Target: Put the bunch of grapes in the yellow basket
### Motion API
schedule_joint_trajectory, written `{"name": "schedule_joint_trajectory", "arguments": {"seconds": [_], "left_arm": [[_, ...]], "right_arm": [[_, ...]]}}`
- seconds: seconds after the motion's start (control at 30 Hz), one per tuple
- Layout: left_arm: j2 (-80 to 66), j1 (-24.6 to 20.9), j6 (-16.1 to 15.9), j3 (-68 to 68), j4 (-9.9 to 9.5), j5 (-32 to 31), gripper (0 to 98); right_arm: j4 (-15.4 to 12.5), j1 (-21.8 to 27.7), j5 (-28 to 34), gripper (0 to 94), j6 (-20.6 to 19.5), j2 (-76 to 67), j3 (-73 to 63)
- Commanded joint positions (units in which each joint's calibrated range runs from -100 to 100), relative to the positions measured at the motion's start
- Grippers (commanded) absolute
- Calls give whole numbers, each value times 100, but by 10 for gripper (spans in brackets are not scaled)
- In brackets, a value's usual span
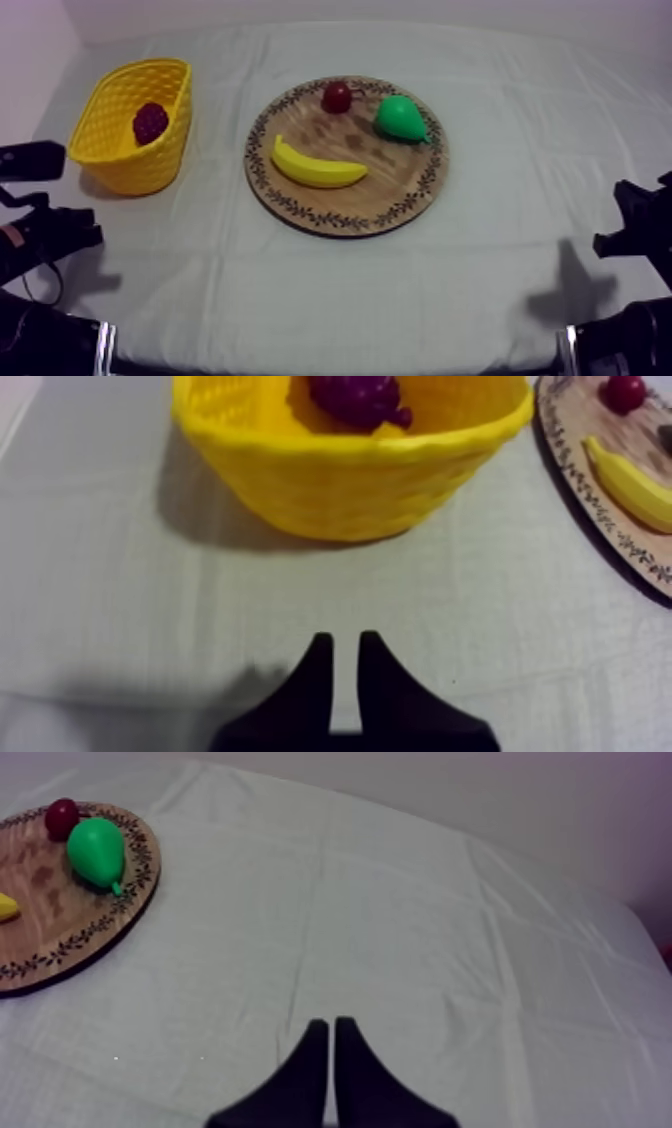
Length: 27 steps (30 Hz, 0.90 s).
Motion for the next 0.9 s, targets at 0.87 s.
{"name": "schedule_joint_trajectory", "arguments": {"seconds": [0.87], "left_arm": [[-2825,-453,515,97,-9,537,0]], "right_arm": [[1,3,0,5,2,-2,-1]]}}
